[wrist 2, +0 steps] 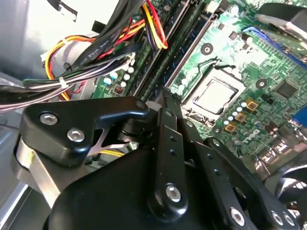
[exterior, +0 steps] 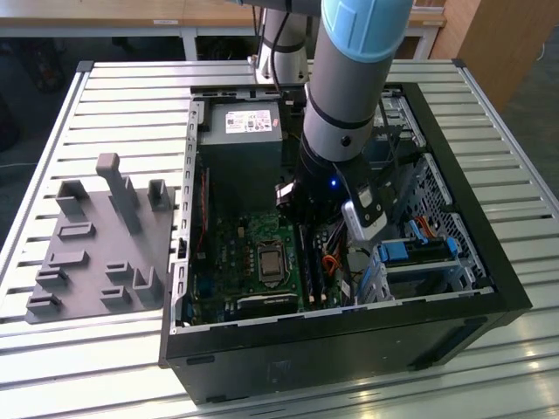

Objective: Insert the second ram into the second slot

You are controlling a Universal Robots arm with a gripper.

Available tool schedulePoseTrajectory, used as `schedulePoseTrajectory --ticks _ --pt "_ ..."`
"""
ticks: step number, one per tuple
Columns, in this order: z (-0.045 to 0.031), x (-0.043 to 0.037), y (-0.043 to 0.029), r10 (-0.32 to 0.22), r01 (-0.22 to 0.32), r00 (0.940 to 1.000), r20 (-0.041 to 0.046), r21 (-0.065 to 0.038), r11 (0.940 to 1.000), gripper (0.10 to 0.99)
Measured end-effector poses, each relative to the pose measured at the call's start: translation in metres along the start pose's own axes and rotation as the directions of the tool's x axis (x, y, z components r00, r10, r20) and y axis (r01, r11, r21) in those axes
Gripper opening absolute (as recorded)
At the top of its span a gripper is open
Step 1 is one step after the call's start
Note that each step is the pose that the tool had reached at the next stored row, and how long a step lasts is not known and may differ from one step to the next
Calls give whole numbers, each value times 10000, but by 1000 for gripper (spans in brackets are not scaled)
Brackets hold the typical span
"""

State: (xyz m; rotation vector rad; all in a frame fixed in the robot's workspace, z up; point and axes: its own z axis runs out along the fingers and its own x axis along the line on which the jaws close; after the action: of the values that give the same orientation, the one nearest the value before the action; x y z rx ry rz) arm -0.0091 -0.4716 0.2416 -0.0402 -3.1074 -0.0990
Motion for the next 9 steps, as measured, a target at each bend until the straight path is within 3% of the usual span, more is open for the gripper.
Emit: schedulePoseTrajectory --ticks 9 --pt "-110 4 7 0 0 10000 -2 0 10000 106"
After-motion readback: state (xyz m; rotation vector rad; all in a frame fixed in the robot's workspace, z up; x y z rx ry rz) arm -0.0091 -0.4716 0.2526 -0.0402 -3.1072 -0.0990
